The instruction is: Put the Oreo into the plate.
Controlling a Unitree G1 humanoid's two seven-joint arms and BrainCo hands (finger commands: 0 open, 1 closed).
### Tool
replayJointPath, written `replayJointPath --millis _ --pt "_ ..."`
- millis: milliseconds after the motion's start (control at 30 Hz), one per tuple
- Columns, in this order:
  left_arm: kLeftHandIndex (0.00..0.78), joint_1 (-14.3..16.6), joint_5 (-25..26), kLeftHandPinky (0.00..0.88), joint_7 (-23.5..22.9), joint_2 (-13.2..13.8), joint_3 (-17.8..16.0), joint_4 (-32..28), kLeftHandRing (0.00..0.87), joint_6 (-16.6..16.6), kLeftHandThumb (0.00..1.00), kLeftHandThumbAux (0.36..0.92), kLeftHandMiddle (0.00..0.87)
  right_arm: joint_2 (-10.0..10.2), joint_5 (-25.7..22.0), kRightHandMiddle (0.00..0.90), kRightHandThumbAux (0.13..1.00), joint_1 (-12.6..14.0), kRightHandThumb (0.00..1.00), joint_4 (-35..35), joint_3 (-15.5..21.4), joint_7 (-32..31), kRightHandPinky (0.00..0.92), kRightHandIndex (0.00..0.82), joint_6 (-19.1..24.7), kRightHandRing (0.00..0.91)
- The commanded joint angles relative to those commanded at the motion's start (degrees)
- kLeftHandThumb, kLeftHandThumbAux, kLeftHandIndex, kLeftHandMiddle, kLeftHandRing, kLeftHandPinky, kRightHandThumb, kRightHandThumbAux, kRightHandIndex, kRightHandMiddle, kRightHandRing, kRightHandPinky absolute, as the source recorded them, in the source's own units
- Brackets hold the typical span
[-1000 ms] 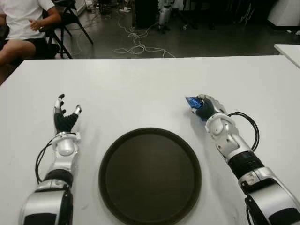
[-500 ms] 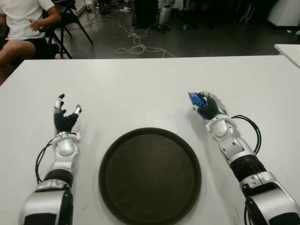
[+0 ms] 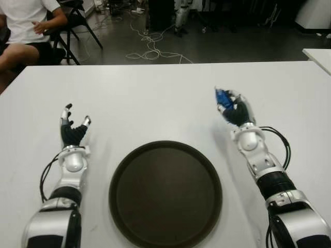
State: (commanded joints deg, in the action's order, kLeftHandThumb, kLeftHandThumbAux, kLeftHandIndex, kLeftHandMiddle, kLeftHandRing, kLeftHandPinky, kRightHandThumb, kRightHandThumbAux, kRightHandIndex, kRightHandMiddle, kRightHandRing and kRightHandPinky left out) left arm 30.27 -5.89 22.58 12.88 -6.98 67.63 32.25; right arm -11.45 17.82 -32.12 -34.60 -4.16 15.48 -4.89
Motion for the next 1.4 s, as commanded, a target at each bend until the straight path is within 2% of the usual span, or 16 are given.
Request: replayJointPath --millis 167,300,500,600,700,767,800,867,1033,1167,1400 --pt "0.023 0.20 -0.06 0.019 0.26 -0.23 -0.04 0.13 0.016 -0.28 0.000 0.743 0.032 -0.74 -0.30 0.830 0.729 -1.12 0.693 -0.58 0.96 0.10 0.819 0.438 -0.32 0.827" --pt "0.019 0.11 0.10 0.017 0.14 -0.40 -0.22 0.06 0.016 -0.12 0.000 0.740 0.030 -1.11 -0.41 0.831 0.729 -3.16 0.694 -2.16 1.42 0.50 0.817 0.438 -0.06 0.826" --pt "0.017 -0.14 -0.25 0.011 0.12 -0.37 -0.02 -0.17 0.012 0.22 0.000 0.728 0.028 -1.16 0.02 0.817 0.730 -8.80 0.696 -7.29 1.29 0.84 0.799 0.437 2.40 0.813" --pt "0.018 -0.10 -0.37 0.010 0.17 -0.32 0.00 -0.15 0.014 0.17 0.000 0.729 0.032 -1.29 0.18 0.812 0.730 -13.32 0.696 -13.75 0.92 0.91 0.792 0.437 2.27 0.808" --pt "0.020 -0.02 -0.20 0.012 -0.03 -0.36 -0.14 0.02 0.019 0.16 0.000 0.737 0.037 -1.38 0.08 0.810 0.730 -16.57 0.695 -18.68 0.68 0.83 0.788 0.437 1.52 0.805" --pt "0.021 0.01 -0.02 0.015 -0.14 -0.42 -0.28 0.06 0.021 0.15 0.000 0.739 0.038 -1.34 0.04 0.811 0.731 -19.86 0.695 -22.77 0.50 0.67 0.789 0.437 1.11 0.805" --pt "0.022 0.02 -0.01 0.019 -0.07 -0.48 -0.32 0.08 0.024 0.27 0.000 0.740 0.040 -1.73 0.41 0.812 0.731 -22.89 0.695 -26.11 0.06 0.33 0.791 0.437 0.95 0.806" --pt "0.025 -0.01 -0.01 0.022 -0.03 -0.55 -0.36 0.08 0.027 0.50 0.000 0.749 0.042 -2.25 0.91 0.807 0.732 -26.50 0.695 -30.11 -0.57 -0.03 0.786 0.437 0.75 0.805" --pt "0.029 -0.24 -0.11 0.013 -0.24 -0.59 -0.27 -0.13 0.023 0.72 0.000 0.762 0.039 -2.37 1.33 0.795 0.733 -30.24 0.694 -34.43 -1.26 0.23 0.775 0.437 0.43 0.796" --pt "0.026 -0.39 0.39 0.016 -0.55 -0.81 -0.63 -0.32 0.024 0.75 0.000 0.763 0.040 -2.73 1.18 0.784 0.733 -34.97 0.694 -39.28 -0.91 -0.73 0.764 0.436 1.22 0.784" --pt "0.021 -0.37 0.56 0.018 -0.93 -0.83 -0.95 -0.12 0.019 0.47 0.000 0.767 0.033 -2.99 2.78 0.771 0.734 -38.72 0.693 -41.83 -2.31 -1.44 0.743 0.435 2.67 0.769"
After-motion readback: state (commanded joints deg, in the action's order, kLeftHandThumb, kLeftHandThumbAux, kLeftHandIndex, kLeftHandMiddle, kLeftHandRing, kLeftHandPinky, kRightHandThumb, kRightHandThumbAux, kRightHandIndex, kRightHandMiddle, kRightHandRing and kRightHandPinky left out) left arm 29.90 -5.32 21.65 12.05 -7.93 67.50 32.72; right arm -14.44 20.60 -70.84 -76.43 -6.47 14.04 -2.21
